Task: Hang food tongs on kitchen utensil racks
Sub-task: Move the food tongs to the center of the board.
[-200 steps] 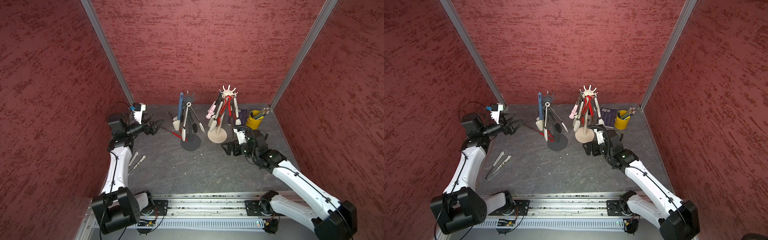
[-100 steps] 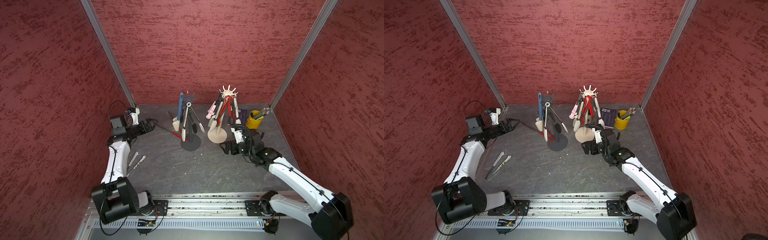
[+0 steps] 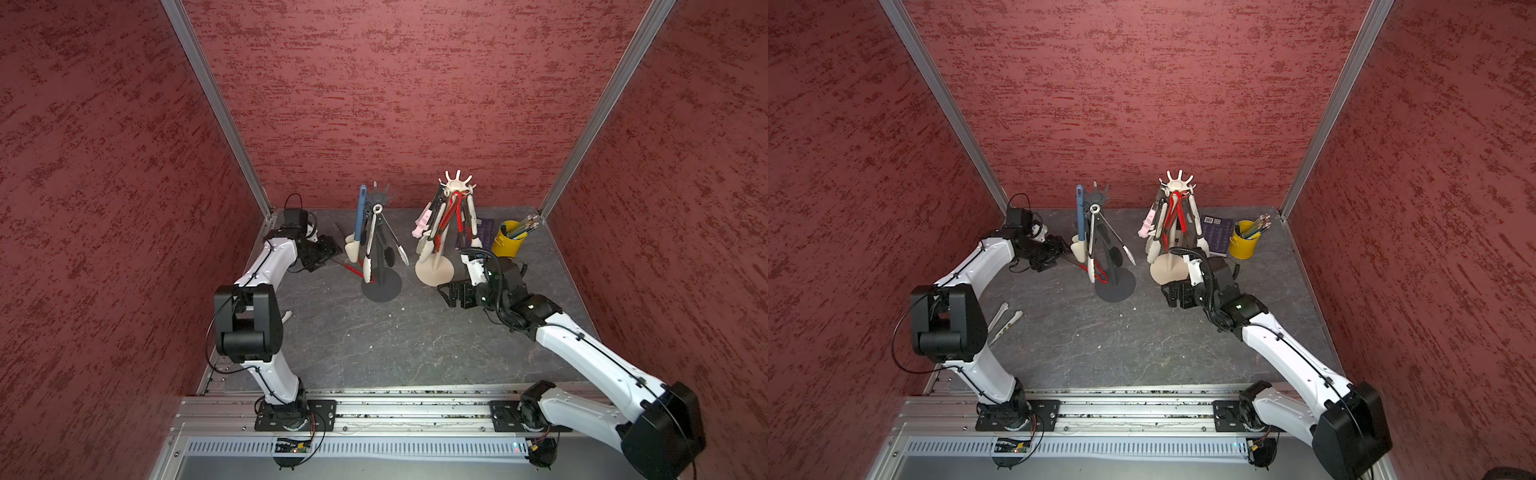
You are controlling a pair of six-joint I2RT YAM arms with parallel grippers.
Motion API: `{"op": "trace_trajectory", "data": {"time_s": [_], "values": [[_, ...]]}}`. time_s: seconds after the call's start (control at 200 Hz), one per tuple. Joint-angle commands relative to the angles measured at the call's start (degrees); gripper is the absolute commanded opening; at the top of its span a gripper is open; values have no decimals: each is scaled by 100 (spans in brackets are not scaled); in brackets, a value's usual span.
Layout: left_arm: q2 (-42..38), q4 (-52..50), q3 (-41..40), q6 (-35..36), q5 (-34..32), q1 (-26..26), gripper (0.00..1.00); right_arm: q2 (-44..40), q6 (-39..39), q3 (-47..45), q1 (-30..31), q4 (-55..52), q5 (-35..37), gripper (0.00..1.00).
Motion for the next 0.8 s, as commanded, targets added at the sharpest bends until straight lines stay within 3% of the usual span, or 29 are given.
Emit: {"op": "trace_trajectory", "data": {"time_s": [0.0, 0.195, 0.561, 0.792], "values": [[505, -794, 588, -410, -396, -27, 70, -263, 120, -124, -46, 123, -20, 99], [1226, -881, 970, -1125, -350, -88, 61, -477, 190, -304, -43, 105, 1, 99], [1731, -696, 1289, -2027, -682, -187, 62, -693, 289, -521, -45, 167, -67, 99], [2136, -668, 1498, -2357, -548, -189, 60, -768, 280, -623, -43, 206, -78, 99]]}}
